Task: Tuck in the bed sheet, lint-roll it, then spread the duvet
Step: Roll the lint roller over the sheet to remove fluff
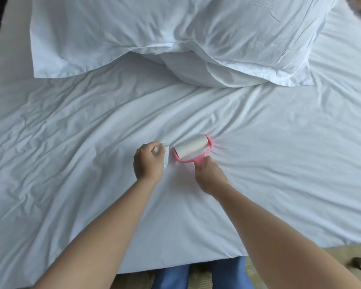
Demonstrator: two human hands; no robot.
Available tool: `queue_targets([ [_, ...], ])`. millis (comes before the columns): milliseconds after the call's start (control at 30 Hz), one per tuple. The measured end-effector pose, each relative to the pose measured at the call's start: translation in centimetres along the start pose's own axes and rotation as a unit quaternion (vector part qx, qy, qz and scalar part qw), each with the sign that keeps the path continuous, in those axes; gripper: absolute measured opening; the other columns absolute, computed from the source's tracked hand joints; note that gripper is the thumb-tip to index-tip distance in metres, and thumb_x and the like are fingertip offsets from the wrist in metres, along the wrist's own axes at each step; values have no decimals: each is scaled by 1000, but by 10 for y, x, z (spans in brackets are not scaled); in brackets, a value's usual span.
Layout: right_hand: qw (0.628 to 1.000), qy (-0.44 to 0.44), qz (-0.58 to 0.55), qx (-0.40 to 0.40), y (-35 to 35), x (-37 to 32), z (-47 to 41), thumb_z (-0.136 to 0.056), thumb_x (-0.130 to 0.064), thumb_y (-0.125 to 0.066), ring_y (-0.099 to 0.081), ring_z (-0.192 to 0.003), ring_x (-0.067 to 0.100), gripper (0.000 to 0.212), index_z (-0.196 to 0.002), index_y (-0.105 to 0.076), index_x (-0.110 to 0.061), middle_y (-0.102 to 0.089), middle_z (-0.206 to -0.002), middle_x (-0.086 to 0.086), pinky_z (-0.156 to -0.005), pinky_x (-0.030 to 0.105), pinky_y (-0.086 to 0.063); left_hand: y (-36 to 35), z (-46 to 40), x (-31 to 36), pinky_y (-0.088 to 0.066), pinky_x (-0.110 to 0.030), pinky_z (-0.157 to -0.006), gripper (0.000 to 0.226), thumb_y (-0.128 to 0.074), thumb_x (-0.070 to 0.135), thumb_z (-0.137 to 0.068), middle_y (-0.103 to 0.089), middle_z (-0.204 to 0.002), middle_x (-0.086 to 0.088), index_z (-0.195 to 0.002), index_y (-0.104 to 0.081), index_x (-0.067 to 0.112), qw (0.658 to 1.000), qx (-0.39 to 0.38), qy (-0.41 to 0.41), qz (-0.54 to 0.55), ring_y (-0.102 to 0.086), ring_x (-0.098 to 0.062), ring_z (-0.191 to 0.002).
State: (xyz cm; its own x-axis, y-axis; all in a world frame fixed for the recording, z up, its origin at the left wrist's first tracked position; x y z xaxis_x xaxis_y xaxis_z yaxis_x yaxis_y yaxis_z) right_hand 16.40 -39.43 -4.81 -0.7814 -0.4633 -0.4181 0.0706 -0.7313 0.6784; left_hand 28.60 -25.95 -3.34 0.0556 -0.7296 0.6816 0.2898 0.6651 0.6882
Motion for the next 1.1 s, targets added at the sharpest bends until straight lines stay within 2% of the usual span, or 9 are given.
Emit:
queue_targets([
  [133,1000,5,-7,22,2,-25,-31,-101,-44,-30,-56,-104,36,42,-117,-43,-8,-58,-114,15,-73,35,-38,-1,-16,-11,-53,-36,-75,12,-66,29,-86,-68,-90,-2,-91,-72,20,1000,-14,-4,16,-62,-26,-88],
  [333,1000,-13,-15,19,-4,-14,-11,-101,-47,-28,-50,-83,27,40,-108,-42,-10,-55,-99,7,-67,34,-38,6,-8,-17,-52,-37,-74,14,-66,28,-86,-68,-88,-6,-92,-72,17,999,-32,-10,6,-62,-28,-85],
  [433,999,-32,-1,5,-6,9,22,-101,-46,-28,-50,-85,27,40,-111,-43,-10,-56,-103,9,-70,34,-38,10,14,-12,-49,-33,-73,15,-65,25,-87,-69,-91,-7,-94,-72,14,999,-40,-15,-12,-61,-28,-87],
  [533,999,-42,10,-4,-11,35,56,-101,-46,-28,-56,-97,32,41,-112,-43,-10,-59,-109,11,-72,34,-38,15,38,-7,-45,-31,-75,19,-65,26,-88,-70,-98,-6,-100,-72,13,999,-40,-13,-11,-61,-26,-93],
  [733,999,-44,11,7,-9,69,110,-101,-46,-28,-55,-106,35,41,-108,-45,-10,-58,-115,14,-75,36,-35,29,81,0,-49,-34,-84,24,-65,25,-87,-69,-106,-6,-106,-70,13,1000,-22,-8,-9,-61,-26,-101],
  [867,1000,-18,-12,22,-7,68,130,-100,-47,-29,-55,-99,35,36,-94,-41,-13,-58,-106,14,-72,36,-35,43,95,-1,-48,-32,-82,24,-65,27,-87,-69,-106,-6,-106,-71,14,1000,-10,-5,-6,-62,-25,-100],
  [1100,1000,-20,-12,-8,-38,80,168,-101,-46,-30,-52,-86,29,35,-92,-40,-13,-50,-87,3,-67,34,-32,52,102,-17,-49,-33,-83,24,-65,27,-87,-69,-107,-6,-106,-70,13,1000,-11,3,-10,-62,-26,-100],
])
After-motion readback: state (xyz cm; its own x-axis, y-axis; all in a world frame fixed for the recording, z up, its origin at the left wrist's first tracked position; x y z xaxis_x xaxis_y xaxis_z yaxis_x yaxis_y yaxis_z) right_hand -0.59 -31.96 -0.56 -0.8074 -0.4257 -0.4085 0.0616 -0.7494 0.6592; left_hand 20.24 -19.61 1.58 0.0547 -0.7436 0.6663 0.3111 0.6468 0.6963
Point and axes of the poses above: each hand's wrist, its own z-axis away from the middle knuckle, its own y-axis out of the back of the hand, x = y × z, the point moved 3 cm from there along -z, towards the middle knuckle
